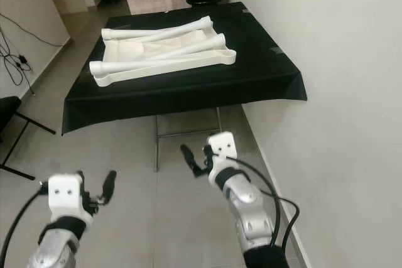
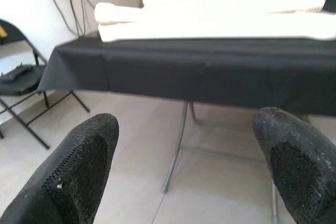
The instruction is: Building children table
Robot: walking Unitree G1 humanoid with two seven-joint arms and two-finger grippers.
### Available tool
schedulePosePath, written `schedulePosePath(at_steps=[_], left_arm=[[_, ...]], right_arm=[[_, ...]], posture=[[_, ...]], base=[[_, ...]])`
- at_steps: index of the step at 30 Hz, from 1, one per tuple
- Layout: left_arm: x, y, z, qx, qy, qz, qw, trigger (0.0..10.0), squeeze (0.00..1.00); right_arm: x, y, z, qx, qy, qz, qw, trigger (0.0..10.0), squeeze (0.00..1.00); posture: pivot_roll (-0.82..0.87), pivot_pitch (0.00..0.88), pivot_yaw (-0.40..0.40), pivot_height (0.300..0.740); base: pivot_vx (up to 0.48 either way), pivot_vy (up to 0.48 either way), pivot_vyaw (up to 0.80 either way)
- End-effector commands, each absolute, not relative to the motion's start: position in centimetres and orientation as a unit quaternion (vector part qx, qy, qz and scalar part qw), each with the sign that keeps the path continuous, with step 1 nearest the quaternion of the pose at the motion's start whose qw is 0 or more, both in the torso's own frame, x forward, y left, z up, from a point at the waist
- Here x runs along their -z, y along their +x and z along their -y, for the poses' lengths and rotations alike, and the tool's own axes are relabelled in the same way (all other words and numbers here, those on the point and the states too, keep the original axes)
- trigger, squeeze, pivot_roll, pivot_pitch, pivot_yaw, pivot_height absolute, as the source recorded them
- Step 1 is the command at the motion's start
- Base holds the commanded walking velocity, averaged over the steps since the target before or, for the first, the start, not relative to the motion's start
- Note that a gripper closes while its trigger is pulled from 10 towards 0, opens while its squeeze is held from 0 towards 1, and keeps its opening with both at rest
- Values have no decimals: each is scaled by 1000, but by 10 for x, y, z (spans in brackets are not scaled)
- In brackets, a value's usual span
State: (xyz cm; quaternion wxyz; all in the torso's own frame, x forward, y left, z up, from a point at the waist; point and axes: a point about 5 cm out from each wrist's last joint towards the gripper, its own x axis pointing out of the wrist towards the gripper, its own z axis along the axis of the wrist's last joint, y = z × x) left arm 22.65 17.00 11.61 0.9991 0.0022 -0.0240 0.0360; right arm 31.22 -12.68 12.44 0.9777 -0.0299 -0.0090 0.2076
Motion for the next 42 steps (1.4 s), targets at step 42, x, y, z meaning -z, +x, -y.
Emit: schedulePosePath(at_steps=[42], left_arm=[[-121,223,-166,0,-4,-8,1000,10000,0]], right_arm=[[-122,297,104,-301,-54,-19,952,10000,0]], posture=[[-158,34,84,740]], base=[[126,0,252]])
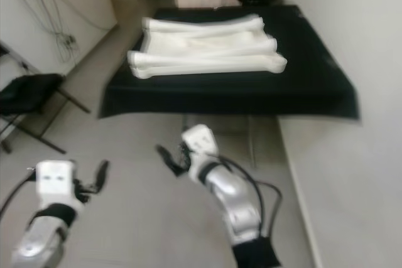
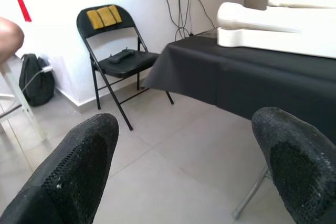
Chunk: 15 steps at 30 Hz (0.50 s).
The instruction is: Building children table
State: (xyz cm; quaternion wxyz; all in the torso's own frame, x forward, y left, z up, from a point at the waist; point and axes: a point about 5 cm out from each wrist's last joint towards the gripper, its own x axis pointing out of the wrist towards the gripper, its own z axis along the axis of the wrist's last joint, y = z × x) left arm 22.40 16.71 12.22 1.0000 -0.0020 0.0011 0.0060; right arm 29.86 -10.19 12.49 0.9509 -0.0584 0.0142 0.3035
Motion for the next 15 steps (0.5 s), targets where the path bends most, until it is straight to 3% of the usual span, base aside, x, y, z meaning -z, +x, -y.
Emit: schedulePosePath(at_steps=[1,5,15], left_arm=[[-121,223,-166,2,-5,-9,1000,10000,0],[-121,224,-164,7,-5,-9,1000,10000,0],[-123,224,-160,16,1,-6,1000,10000,0]], right_arm=[[-122,298,105,-300,-51,-19,952,10000,0],[-122,298,106,-306,-52,-19,950,10000,0],[-122,301,108,-315,-32,-28,948,10000,0]], posture=[[-158,36,86,740],[-154,40,83,740],[-144,55,62,740]], base=[[319,0,0],[319,0,644],[318,0,0]])
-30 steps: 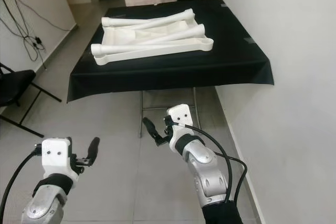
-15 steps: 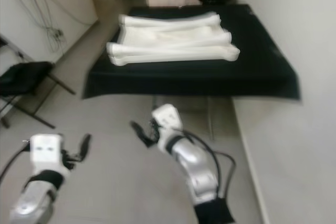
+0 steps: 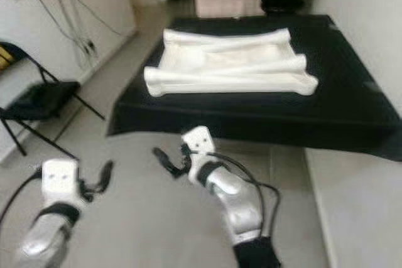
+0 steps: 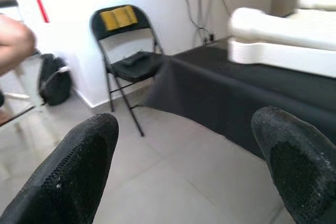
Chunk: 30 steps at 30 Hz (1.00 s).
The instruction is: Building children table
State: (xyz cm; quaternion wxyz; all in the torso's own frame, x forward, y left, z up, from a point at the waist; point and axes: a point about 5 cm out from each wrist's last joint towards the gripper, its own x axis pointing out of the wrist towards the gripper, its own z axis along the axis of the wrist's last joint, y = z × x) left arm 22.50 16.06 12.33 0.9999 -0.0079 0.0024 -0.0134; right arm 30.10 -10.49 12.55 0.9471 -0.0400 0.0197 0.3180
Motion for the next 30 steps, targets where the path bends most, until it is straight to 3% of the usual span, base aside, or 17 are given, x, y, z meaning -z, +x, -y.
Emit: schedulePosePath(at_steps=[1,7,8,14,23,30], left_arm=[[-124,224,-160,20,4,-4,1000,10000,0],[-124,225,-158,22,3,-4,1000,10000,0],[-128,231,-149,63,14,4,998,10000,0],[-127,233,-144,89,10,0,996,10000,0],[-126,241,-141,95,-21,-6,995,10000,0],[-139,244,-136,101,5,31,994,10000,0]], right_arm=[[-123,301,109,-313,-26,-28,949,10000,0],[-123,302,110,-310,-19,-27,950,10000,0],[-126,306,112,-302,12,-22,953,10000,0],[-129,310,115,-291,35,-18,956,10000,0],[-129,310,122,-285,62,-25,956,10000,0],[-141,311,122,-301,75,-2,951,10000,0]], posture=[[-140,56,60,740],[-134,55,62,740],[-91,46,30,740],[-95,47,24,740],[-104,48,31,740],[-110,44,24,740]], base=[[319,0,0],[317,0,0],[311,0,0],[309,0,0],[303,0,-725],[292,0,-800]])
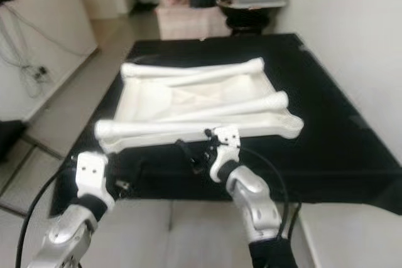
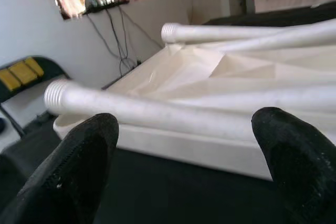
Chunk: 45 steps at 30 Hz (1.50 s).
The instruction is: Building children table
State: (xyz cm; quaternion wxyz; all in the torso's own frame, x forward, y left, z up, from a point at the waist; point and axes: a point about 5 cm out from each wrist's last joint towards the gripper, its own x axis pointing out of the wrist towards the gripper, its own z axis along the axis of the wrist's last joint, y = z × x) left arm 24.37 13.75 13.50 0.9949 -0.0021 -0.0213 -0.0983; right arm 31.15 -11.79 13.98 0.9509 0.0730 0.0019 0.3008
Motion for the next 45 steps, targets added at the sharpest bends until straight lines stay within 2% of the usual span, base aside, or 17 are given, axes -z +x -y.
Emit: schedulePosePath(at_steps=[1,6,8,13,14,15,16,17,23,26,30,35,36,38,41,43,45], left_arm=[[-144,246,-135,98,-1,43,994,10000,0],[-156,251,-132,87,-27,65,994,10000,0],[-162,254,-130,79,-39,73,993,10000,0],[-162,255,-131,75,-39,71,994,10000,0],[-161,255,-132,71,-43,69,994,10000,0],[-161,255,-133,67,-46,69,994,10000,0],[-161,255,-133,67,-46,69,994,10000,0],[-161,255,-133,65,-48,68,994,10000,0],[-156,253,-129,58,-52,51,996,10000,0],[-147,250,-123,65,-48,17,997,10000,0],[-146,249,-123,64,-47,16,997,10000,0],[-144,249,-123,56,-40,11,998,10000,0],[-143,248,-122,58,-48,8,997,10000,0],[-142,248,-122,63,-54,3,997,10000,0],[-138,247,-115,105,-65,-13,992,10000,0],[-139,245,-110,134,-63,-13,989,10000,0],[-142,243,-106,155,-68,-3,986,10000,0]], right_arm=[[-149,312,121,-313,80,11,946,10000,0],[-176,316,120,-345,62,51,935,10000,0],[-202,322,118,-364,1,90,927,10000,0],[-208,317,109,-402,-93,102,905,10000,0],[-209,313,107,-428,-125,104,889,10000,0],[-209,308,105,-455,-163,106,869,10000,0],[-209,308,105,-455,-163,106,869,10000,0],[-209,304,104,-474,-187,106,854,10000,0],[-210,304,111,-481,-229,96,841,10000,0],[-210,313,125,-460,-299,57,834,10000,0],[-210,317,128,-445,-310,47,839,10000,0],[-206,337,142,-338,-344,16,876,10000,0],[-202,341,148,-320,-334,-17,887,10000,0],[-199,343,154,-306,-336,-42,890,10000,0],[-196,345,165,-291,-358,-88,883,10000,0],[-196,345,170,-295,-383,-118,867,10000,0],[-198,342,184,-320,-412,-177,834,10000,0]], posture=[[-118,41,24,740],[-123,38,26,740],[-126,32,30,740],[-131,37,36,740],[-132,35,38,740],[-133,34,39,740],[-133,34,39,740],[-133,33,39,740],[-137,26,42,740],[-144,20,39,740],[-143,19,36,740],[-144,14,36,740],[-144,14,37,740],[-144,14,37,740],[-144,14,37,740],[-148,20,40,740],[-147,30,43,740]], base=[[289,0,-800],[289,0,-800],[283,0,0],[284,0,0],[274,0,0],[270,0,800],[270,0,800],[266,0,800],[44,0,800],[0,0,800],[0,0,800],[0,0,480],[0,0,0],[0,0,0],[0,0,0],[0,0,0],[0,0,0]])
